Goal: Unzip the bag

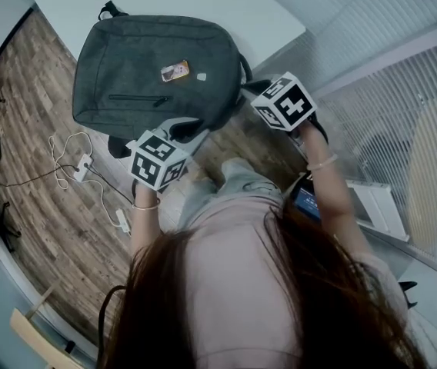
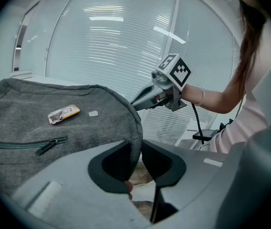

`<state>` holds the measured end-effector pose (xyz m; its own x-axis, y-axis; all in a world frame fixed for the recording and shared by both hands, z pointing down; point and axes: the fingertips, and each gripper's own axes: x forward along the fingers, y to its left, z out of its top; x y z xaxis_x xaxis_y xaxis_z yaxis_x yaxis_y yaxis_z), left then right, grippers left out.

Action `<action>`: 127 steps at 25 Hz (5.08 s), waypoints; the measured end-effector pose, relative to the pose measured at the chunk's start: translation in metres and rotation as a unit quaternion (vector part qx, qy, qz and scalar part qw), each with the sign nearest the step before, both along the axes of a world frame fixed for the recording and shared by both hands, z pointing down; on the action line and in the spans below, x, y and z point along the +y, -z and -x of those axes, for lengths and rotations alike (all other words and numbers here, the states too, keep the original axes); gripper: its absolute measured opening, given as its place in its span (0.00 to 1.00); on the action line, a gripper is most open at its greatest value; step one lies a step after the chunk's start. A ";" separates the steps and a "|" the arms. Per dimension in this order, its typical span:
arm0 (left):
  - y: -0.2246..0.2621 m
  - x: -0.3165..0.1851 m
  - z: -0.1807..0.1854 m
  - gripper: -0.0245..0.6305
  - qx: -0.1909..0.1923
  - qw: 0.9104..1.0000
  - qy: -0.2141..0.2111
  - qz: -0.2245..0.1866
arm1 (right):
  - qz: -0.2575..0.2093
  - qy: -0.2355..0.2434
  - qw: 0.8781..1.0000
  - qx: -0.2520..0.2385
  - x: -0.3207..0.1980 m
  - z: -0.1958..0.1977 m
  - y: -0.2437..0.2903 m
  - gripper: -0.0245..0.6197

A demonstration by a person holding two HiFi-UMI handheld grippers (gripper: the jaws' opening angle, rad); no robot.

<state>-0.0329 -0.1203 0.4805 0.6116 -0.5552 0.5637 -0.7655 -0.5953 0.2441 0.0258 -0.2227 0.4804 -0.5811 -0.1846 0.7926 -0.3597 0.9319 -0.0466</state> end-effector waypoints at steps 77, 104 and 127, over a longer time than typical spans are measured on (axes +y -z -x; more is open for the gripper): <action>0.000 -0.002 0.001 0.17 0.041 0.998 -0.030 0.026 | -0.119 0.115 0.986 0.026 -0.112 0.032 0.008 0.06; 0.002 -0.002 0.001 0.16 0.051 0.997 -0.042 0.040 | -0.172 0.172 0.970 0.010 -0.152 0.067 0.010 0.05; 0.002 -0.001 0.001 0.16 0.049 0.997 -0.040 0.047 | -0.163 0.244 0.956 0.013 -0.177 0.098 -0.007 0.06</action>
<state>-0.0336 -0.1216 0.4781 0.7063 -0.4496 0.5468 -0.6861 -0.6249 0.3724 -0.0719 -0.3998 0.4874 -0.6419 -0.1355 0.7547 0.1254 0.9524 0.2777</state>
